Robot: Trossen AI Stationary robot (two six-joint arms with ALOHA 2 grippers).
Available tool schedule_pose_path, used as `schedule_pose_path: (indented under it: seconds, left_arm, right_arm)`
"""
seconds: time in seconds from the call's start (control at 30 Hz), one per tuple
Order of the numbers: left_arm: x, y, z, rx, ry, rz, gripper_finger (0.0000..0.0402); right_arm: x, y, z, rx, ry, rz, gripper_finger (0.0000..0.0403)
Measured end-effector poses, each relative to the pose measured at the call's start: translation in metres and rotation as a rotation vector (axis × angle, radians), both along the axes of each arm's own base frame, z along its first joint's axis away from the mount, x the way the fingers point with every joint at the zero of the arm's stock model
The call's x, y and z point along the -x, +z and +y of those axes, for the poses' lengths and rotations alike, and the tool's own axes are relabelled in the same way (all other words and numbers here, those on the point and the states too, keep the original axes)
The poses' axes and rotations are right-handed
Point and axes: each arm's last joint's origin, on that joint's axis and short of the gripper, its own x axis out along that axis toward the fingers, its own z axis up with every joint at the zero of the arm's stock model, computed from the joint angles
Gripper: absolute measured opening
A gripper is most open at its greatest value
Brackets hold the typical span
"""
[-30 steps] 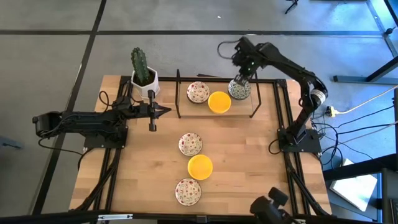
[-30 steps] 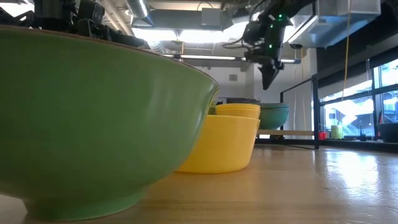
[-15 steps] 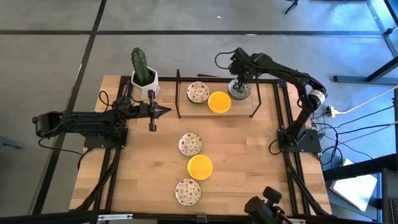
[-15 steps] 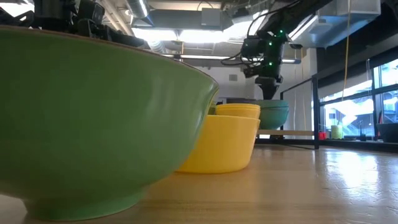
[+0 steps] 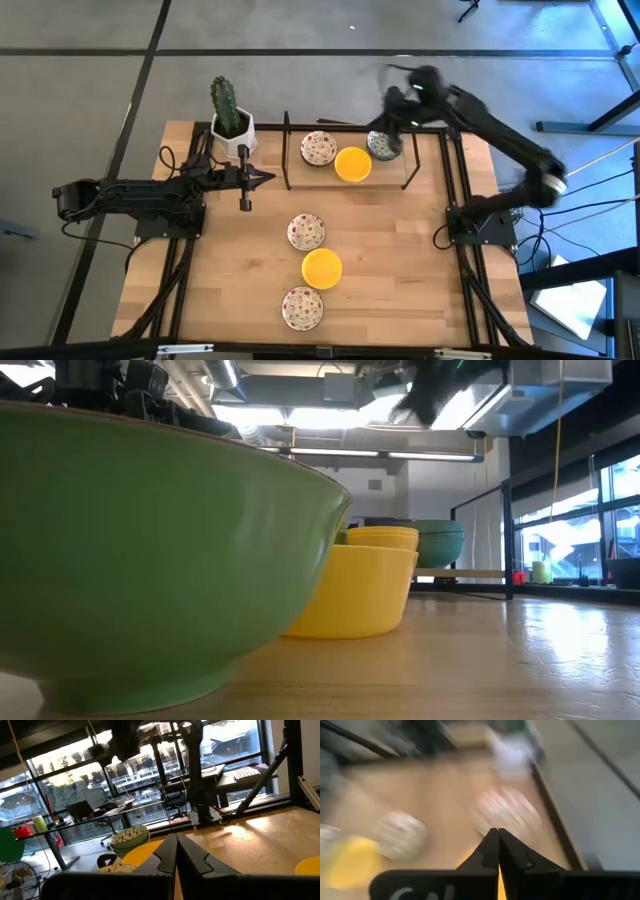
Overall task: Pick & Place Mini bowls
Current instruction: Stack the white bowl on top of the white bowl on the shelf
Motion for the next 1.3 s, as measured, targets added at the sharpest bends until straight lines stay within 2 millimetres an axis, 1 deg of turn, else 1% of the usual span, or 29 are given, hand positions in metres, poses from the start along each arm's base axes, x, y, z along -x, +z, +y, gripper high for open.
schedule_pose_path:
  seconds: [0.03, 0.1, 0.13, 0.2, 0.3, 0.37, 0.43, 0.5, 0.6, 0.67, 0.7, 0.8, 0.87, 1.0, 1.1, 1.2, 1.3]
  left_arm:
    - [0.000, 0.000, 0.000, 0.000, 0.000, 0.000, 0.0006]
    - [0.000, 0.000, 0.000, 0.000, 0.000, 0.000, 0.0006]
    - [0.000, 0.000, 0.000, 0.006, -0.001, -0.001, 0.0006]
    - [0.000, 0.000, 0.000, 0.021, -0.003, -0.006, 0.0006]
    - [0.000, 0.002, 0.000, 0.018, -0.004, -0.021, 0.0006]
    - [0.000, 0.002, 0.000, 0.018, -0.004, -0.026, 0.0006]
    - [0.000, 0.002, -0.001, 0.038, -0.009, -0.029, 0.0006]
    - [0.000, 0.002, -0.002, 0.039, -0.015, -0.028, 0.0004]
    - [-0.001, 0.003, -0.003, 0.037, -0.028, -0.035, 0.0002]
    - [-0.001, 0.004, -0.005, 0.033, -0.033, -0.048, 0.0003]
    - [-0.001, 0.005, -0.005, 0.031, -0.037, -0.056, 0.0004]
    - [-0.001, 0.008, -0.007, 0.021, -0.050, -0.079, 0.0005]
    - [-0.001, 0.009, -0.009, 0.015, -0.057, -0.094, 0.0004]
    - [-0.001, 0.010, -0.009, 0.014, -0.062, -0.099, 0.0002]
    - [-0.001, 0.010, -0.009, 0.015, -0.055, -0.099, 0.0005]
    - [-0.001, 0.010, -0.008, 0.019, -0.026, -0.102, 0.0004]
    - [-0.001, 0.010, -0.007, 0.022, 0.002, -0.105, 0.0002]
  right_arm:
    - [0.010, 0.007, 0.013, 0.017, 0.044, -0.069, 0.0004]
    - [0.034, 0.015, 0.037, 0.042, 0.080, -0.175, 0.0004]
    - [0.046, 0.017, 0.048, 0.057, 0.079, -0.220, 0.0004]
    - [0.071, 0.012, 0.071, 0.067, 0.073, -0.289, 0.0004]
    - [0.102, -0.007, 0.099, 0.054, 0.110, -0.392, 0.0004]
    - [0.117, -0.027, 0.115, 0.024, 0.175, -0.480, 0.0005]
    - [0.128, -0.050, 0.125, -0.014, 0.163, -0.561, 0.0005]
    - [0.137, -0.070, 0.131, -0.013, 0.117, -0.633, 0.0005]
    - [0.140, -0.102, 0.130, -0.033, 0.034, -0.649, 0.0004]
    - [0.142, -0.109, 0.132, -0.002, 0.034, -0.678, 0.0003]
    - [0.141, -0.116, 0.131, 0.010, 0.014, -0.670, 0.0003]
    - [0.136, -0.135, 0.123, 0.048, -0.110, -0.640, 0.0003]
    - [0.132, -0.153, 0.118, 0.068, -0.174, -0.580, 0.0003]
    - [0.125, -0.172, 0.114, 0.127, -0.122, -0.604, 0.0003]
    - [0.122, -0.185, 0.112, 0.144, -0.124, -0.613, 0.0003]
    - [0.119, -0.203, 0.110, 0.154, -0.121, -0.568, 0.0003]
    - [0.118, -0.214, 0.109, 0.196, -0.112, -0.550, 0.0003]
